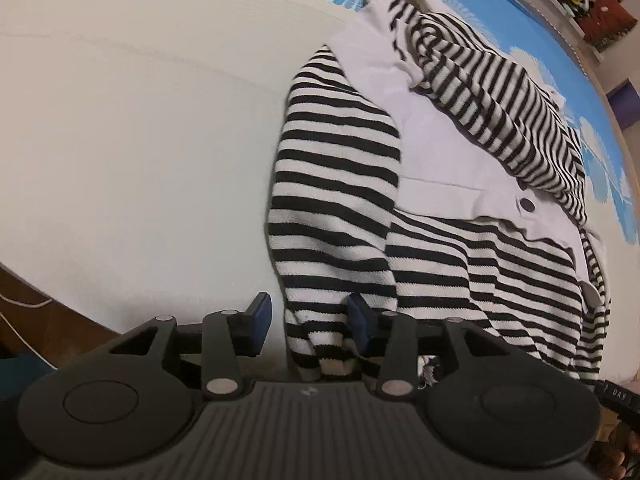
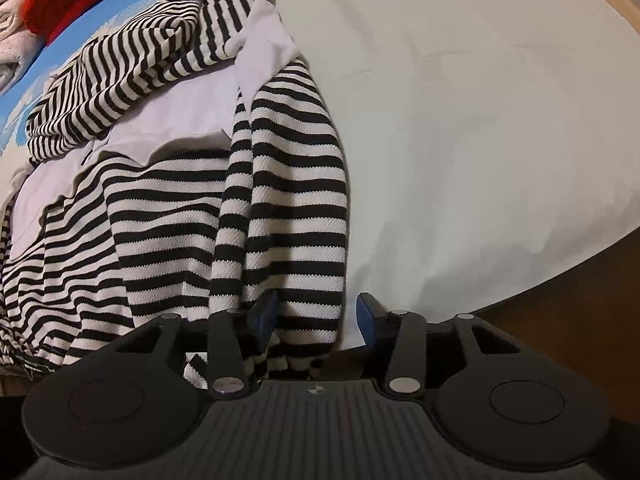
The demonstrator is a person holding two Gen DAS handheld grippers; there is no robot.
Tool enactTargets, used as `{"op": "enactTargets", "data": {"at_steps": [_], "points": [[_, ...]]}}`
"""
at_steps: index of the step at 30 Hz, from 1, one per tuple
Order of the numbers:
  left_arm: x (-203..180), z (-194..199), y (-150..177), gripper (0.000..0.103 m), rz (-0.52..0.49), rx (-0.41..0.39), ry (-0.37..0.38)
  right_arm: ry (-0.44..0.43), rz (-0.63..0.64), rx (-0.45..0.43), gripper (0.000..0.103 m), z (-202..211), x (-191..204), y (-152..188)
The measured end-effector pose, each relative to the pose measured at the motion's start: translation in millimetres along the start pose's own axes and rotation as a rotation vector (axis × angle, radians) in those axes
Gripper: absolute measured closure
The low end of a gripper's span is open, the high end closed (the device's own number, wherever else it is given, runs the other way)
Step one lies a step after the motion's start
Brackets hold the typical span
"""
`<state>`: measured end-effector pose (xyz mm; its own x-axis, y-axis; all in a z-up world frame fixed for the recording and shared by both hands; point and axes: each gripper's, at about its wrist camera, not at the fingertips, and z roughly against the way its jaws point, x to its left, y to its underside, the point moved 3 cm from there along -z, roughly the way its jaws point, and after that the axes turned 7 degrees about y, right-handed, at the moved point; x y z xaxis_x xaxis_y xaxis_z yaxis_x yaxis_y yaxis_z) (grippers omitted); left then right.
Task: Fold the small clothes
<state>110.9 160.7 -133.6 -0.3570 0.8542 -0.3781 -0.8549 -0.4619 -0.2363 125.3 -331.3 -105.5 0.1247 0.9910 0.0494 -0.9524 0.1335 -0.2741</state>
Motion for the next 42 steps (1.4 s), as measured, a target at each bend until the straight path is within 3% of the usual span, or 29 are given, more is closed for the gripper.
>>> {"op": "enactTargets", "data": {"at_steps": [2, 3, 4, 5, 6, 9, 12, 14, 17, 20, 22, 23, 24, 26, 32, 36, 42], "points": [[-3.4, 0.5, 0.9, 0.079, -0.021, -0.001, 0.011, 0.000, 0.008, -0.005, 0.061, 0.4, 0.6, 0.1], [-5.3, 1.3, 1.6, 0.093, -0.030, -0.002, 0.021, -0.003, 0.011, -0.009, 0.070, 0.8, 0.6, -0.1], [-7.3, 1.9, 2.0, 0.098, -0.042, -0.003, 0.029, -0.011, 0.012, -0.014, 0.086, 1.8, 1.0, -0.4], [-9.9, 3.7, 3.0, 0.098, -0.060, -0.007, 0.034, -0.026, 0.012, -0.020, 0.096, 3.3, 1.1, -1.0], [-11.9, 6.1, 4.0, 0.099, -0.075, -0.012, 0.036, -0.042, 0.008, -0.028, 0.100, 5.3, 1.2, -1.8], [-19.9, 20.4, 9.4, 0.100, -0.096, -0.039, 0.080, -0.074, -0.033, -0.097, 0.100, 20.6, -4.1, -7.9], [-22.9, 44.9, 17.1, 0.100, -0.083, -0.083, 0.156, -0.097, -0.188, -0.199, 0.101, 48.4, -30.0, -16.9], [-20.5, 50.6, 23.9, 0.100, -0.076, -0.083, 0.127, -0.082, -0.250, -0.221, 0.101, 55.5, -44.1, -17.9], [-8.0, 32.5, 25.0, 0.099, -0.032, -0.022, 0.017, -0.011, -0.244, -0.148, 0.101, 38.1, -48.2, -15.3], [1.9, 27.8, 19.9, 0.096, 0.057, -0.028, 0.041, -0.057, -0.233, -0.071, 0.098, 21.9, -42.4, -15.1], [1.1, 30.5, 16.8, 0.080, 0.093, -0.049, 0.094, -0.065, -0.202, -0.074, 0.093, 20.6, -33.4, -17.2], [-1.2, 30.3, 16.4, 0.074, 0.095, -0.051, 0.115, -0.056, -0.191, -0.077, 0.087, 19.9, -31.1, -17.8], [-3.4, 28.5, 16.2, 0.068, 0.089, -0.050, 0.120, -0.048, -0.191, -0.074, 0.075, 18.0, -30.2, -18.6], [-5.8, 23.6, 16.6, 0.065, 0.078, -0.037, 0.094, -0.051, -0.196, -0.047, 0.067, 12.3, -29.7, -19.1], [-8.3, 11.1, 19.5, 0.062, 0.063, 0.012, 0.099, -0.041, -0.138, 0.008, 0.064, 3.9, -20.5, -13.1], [-11.4, 5.5, 24.0, 0.054, 0.021, 0.037, 0.083, -0.043, -0.109, 0.019, 0.064, 2.5, -15.9, -11.2], [-11.1, 1.8, 25.3, 0.053, 0.016, 0.043, 0.072, -0.043, -0.051, 0.042, 0.063, -2.0, -8.0, -5.5]]}}
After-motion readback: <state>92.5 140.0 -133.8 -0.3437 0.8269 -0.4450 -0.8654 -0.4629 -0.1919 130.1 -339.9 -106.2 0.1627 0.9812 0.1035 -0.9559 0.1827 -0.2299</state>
